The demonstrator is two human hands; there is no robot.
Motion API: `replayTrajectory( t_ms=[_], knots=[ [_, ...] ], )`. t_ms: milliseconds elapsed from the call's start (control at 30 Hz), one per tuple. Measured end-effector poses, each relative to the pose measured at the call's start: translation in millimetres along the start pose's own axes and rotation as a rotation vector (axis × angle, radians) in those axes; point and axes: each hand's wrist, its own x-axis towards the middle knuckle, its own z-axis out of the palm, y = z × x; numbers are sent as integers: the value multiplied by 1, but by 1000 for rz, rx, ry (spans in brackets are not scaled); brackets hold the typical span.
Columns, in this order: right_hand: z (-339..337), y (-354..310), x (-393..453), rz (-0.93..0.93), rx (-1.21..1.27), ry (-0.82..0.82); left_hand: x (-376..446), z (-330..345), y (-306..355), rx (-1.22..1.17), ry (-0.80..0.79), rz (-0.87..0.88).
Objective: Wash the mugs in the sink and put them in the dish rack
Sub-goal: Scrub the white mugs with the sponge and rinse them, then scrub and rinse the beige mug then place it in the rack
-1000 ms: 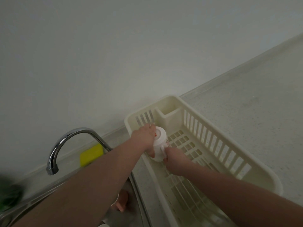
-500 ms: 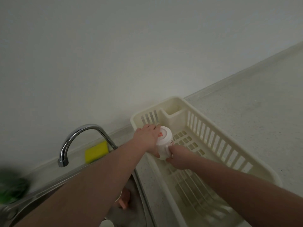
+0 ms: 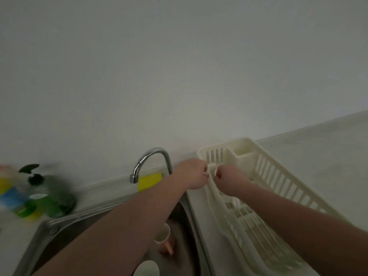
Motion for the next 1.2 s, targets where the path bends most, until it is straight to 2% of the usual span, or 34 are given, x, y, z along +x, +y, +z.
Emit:
replayTrajectory(
  t_ms=[167,333,467,667,867,1000,1100,1200],
  knots=[
    [18,-60,5,-104,-47,-118,-54,3,-56,7,-59,-125],
    [54,-115,15,-174,-55,-154,-106,20,-128,0,-179,-272],
    [91,-147,22,-203,-9,-219,-135,39,-182,-49,-176,-364],
    [142,-169,46,-170,10,-238,-158,67,-240,-116,-157,-463],
    [179,-184,88,-142,-89,-248,-157,90,-290,-109,-197,-541],
    [206,-189,119,-128,23,-235,-152,97,-320,-99,-220,-594],
    [222,-197,143,-235,-138,-220,-144,102,-340,-113,-208,-631],
    [230,-202,152,-260,-317,-240,-136,107,-359,-124,-174,-641]
  ],
)
